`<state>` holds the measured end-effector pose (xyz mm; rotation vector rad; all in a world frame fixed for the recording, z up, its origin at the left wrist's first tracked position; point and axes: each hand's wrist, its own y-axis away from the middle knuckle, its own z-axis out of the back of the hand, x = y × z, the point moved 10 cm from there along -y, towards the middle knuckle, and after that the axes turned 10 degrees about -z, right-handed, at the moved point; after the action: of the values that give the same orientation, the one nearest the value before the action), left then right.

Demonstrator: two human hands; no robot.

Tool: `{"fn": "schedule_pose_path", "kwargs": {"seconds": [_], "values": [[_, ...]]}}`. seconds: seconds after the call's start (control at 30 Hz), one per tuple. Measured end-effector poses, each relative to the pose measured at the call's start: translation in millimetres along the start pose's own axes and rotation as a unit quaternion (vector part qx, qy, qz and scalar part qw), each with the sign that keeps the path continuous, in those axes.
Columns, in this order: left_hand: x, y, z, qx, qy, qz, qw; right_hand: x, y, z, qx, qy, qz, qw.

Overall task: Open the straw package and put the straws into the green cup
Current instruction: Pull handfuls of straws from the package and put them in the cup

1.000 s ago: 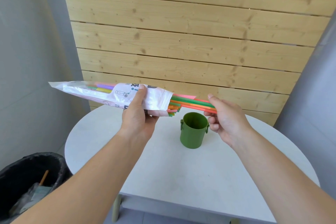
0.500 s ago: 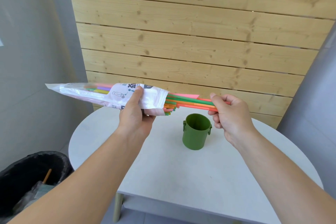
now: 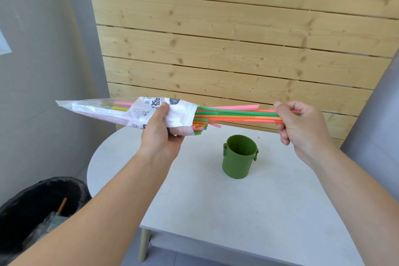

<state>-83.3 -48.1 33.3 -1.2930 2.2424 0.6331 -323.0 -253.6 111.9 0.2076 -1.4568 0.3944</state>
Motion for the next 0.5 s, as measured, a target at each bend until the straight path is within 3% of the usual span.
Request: {"fn": "schedule_pose_path", "kwargs": {"seconds": [0.5], "values": [[5, -8, 7, -0.023, -0.024, 0.016, 0.999, 8, -13, 30, 0.009, 0.020, 0.019, 1.000]]}}
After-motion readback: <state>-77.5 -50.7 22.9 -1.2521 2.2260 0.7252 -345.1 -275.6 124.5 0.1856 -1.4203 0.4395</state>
